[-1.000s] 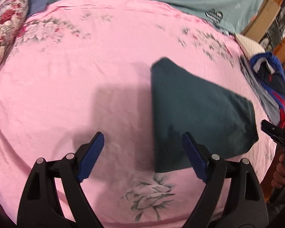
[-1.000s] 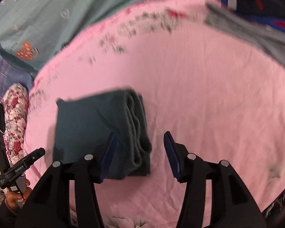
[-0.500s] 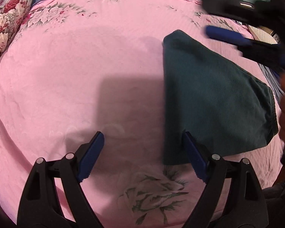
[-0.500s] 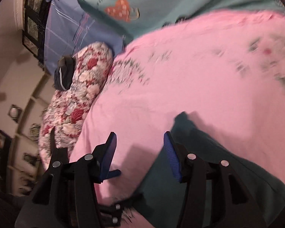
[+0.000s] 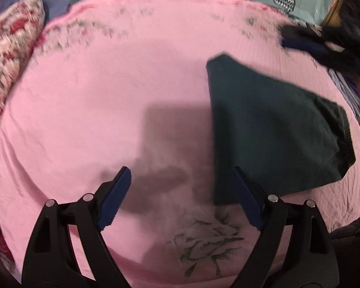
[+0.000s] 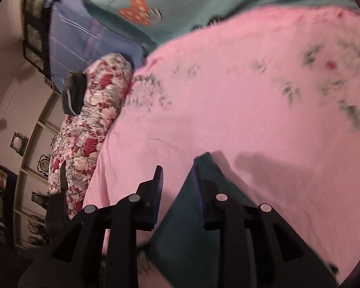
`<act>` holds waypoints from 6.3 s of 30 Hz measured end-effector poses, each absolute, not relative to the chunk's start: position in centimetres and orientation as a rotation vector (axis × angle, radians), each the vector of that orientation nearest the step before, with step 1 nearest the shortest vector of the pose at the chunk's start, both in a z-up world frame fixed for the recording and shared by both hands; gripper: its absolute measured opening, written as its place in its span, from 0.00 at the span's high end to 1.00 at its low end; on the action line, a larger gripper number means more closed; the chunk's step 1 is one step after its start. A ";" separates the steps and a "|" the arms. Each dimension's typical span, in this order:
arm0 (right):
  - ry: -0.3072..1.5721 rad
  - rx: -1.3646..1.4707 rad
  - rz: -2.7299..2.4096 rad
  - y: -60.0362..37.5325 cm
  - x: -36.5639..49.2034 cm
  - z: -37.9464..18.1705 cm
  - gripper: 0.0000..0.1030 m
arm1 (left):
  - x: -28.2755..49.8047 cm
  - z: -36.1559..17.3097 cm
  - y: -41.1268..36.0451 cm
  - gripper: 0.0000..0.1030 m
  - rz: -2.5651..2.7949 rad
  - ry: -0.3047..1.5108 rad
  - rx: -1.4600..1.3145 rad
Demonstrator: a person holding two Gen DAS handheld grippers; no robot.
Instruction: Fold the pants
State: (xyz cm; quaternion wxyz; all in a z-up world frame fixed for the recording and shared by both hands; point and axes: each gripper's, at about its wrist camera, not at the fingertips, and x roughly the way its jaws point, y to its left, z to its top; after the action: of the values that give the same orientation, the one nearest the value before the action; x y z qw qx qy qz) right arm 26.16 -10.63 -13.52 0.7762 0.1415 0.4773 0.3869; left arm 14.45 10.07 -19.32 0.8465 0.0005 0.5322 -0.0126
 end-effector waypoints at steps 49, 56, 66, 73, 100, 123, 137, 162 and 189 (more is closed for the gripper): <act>1.053 0.453 0.546 -27.2 19.4 -17.5 0.31 | 20.2 -18.2 -3.9 0.04 -0.096 1.174 0.104; 0.908 0.187 0.933 -19.9 17.9 -12.6 0.31 | 16.7 -16.3 8.4 0.04 0.141 1.218 -0.056; 0.950 -0.235 1.133 -3.5 14.6 -16.5 0.38 | 12.6 -16.2 16.5 0.04 0.246 1.162 -0.230; 0.909 -0.591 0.995 -0.6 13.0 -20.1 0.56 | 11.2 -16.8 17.0 0.04 0.106 1.159 -0.263; 0.937 -0.340 0.874 -4.6 14.2 -17.3 0.91 | 18.9 -25.0 10.1 0.42 -0.481 1.363 -0.772; 1.057 0.011 0.635 -23.4 22.0 -19.5 0.43 | 17.5 -25.8 8.1 0.77 -0.289 1.452 -0.636; 1.235 0.347 0.786 -24.8 25.0 -23.2 0.65 | 17.6 -26.3 7.6 0.78 -0.185 1.485 -0.637; 0.707 -0.335 0.622 -6.8 20.2 -7.5 0.79 | 14.2 -13.3 14.9 0.87 -0.283 0.998 -0.381; 0.908 -0.397 0.603 27.1 46.0 -17.8 0.78 | 34.1 -19.8 47.2 0.81 -0.005 1.022 -0.279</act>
State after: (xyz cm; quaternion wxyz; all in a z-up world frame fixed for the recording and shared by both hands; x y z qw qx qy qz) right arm 45.98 27.10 -17.75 0.8365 -0.1876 0.4291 0.2847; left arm 34.06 47.21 -19.82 0.8630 -0.1330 0.4874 -0.0025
